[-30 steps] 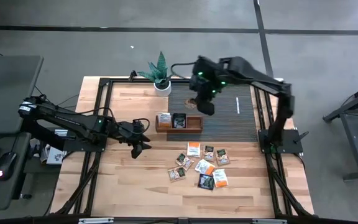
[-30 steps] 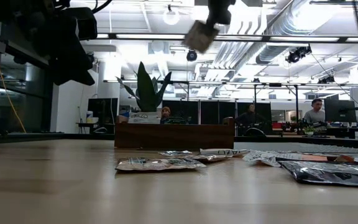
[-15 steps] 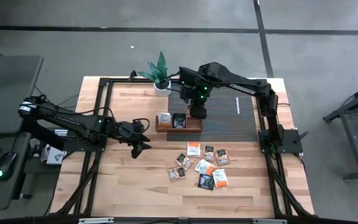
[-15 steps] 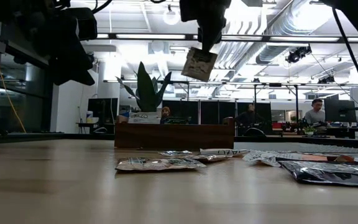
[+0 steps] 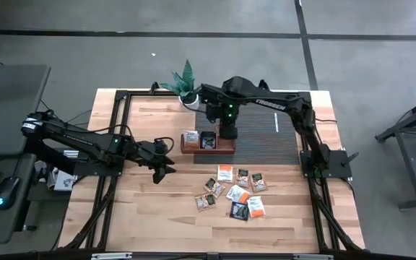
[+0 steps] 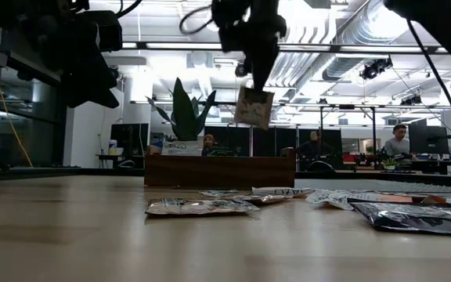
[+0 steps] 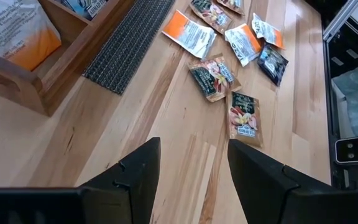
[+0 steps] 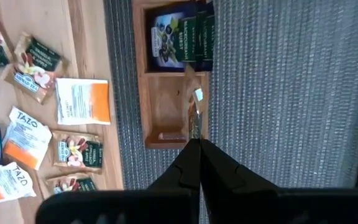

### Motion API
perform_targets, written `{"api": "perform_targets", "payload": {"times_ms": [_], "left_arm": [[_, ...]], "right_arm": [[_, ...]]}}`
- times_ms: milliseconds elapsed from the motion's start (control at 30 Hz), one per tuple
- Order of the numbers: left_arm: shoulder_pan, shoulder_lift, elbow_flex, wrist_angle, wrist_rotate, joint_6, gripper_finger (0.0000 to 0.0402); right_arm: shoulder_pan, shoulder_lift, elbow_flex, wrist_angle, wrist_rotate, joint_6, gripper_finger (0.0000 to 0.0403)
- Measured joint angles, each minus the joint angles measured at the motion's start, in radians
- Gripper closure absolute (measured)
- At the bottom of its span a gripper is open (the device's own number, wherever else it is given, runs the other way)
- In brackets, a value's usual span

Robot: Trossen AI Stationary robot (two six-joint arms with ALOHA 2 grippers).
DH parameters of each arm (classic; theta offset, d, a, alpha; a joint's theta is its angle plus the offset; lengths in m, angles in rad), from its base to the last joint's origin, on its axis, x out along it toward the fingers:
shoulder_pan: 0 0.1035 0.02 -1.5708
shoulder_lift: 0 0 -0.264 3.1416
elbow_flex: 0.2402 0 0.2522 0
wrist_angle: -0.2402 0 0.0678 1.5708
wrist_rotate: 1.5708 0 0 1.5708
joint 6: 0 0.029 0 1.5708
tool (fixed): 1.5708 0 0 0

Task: Pick & Place Tea
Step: Put the brown tea bag into the right section of the wooden organizer

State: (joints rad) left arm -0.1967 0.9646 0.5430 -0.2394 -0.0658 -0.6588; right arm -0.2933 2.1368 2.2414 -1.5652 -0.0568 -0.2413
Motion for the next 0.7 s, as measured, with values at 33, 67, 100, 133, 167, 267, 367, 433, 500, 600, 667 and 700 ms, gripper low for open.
{"api": "perform_targets", "payload": {"times_ms": [33, 67, 100, 133, 167, 267, 367, 433, 500, 600, 667, 700], "left_arm": [[0.0, 0.0, 0.0, 0.0, 0.0, -0.001, 0.0216], [0.0, 0.0, 0.0, -0.001, 0.0, -0.001, 0.0216], [0.0, 0.0, 0.0, -0.004, 0.0, -0.001, 0.0216], [0.0, 0.0, 0.0, -0.005, 0.0, -0.001, 0.0216], [0.0, 0.0, 0.0, -0.005, 0.0, -0.001, 0.0216], [0.0, 0.0, 0.0, -0.005, 0.0, -0.001, 0.0216], [0.0, 0.0, 0.0, -0.008, 0.0, -0.001, 0.0216], [0.0, 0.0, 0.0, -0.013, 0.0, -0.001, 0.0216], [0.0, 0.0, 0.0, -0.023, 0.0, -0.001, 0.0216], [0.0, 0.0, 0.0, -0.032, 0.0, -0.001, 0.0216], [0.0, 0.0, 0.0, -0.033, 0.0, -0.001, 0.0216], [0.0, 0.0, 0.0, -0.033, 0.0, -0.001, 0.0216]], "right_arm": [[-0.001, 0.012, 0.0, -0.002, 0.001, -0.001, 0.0403], [-0.003, 0.025, 0.0, -0.004, 0.007, -0.003, 0.0403], [-0.003, 0.035, 0.0, -0.005, 0.015, -0.003, 0.0403], [-0.003, 0.042, 0.0, -0.005, 0.024, -0.003, 0.0403], [-0.003, 0.046, 0.0, -0.005, 0.027, -0.004, 0.0403], [-0.003, 0.061, 0.0, -0.006, 0.025, -0.007, 0.0403], [-0.003, 0.066, 0.0, -0.006, 0.025, -0.01, 0.0403], [-0.003, 0.065, 0.0, -0.006, 0.025, -0.005, 0.0403], [-0.003, 0.065, 0.0, -0.006, 0.025, 0.002, 0.0403], [-0.003, 0.065, 0.0, -0.006, 0.025, 0.002, 0.0403], [-0.003, 0.065, -0.009, -0.005, 0.028, -0.001, 0.0403], [-0.003, 0.064, -0.02, -0.006, 0.031, -0.003, 0.0403]]}}
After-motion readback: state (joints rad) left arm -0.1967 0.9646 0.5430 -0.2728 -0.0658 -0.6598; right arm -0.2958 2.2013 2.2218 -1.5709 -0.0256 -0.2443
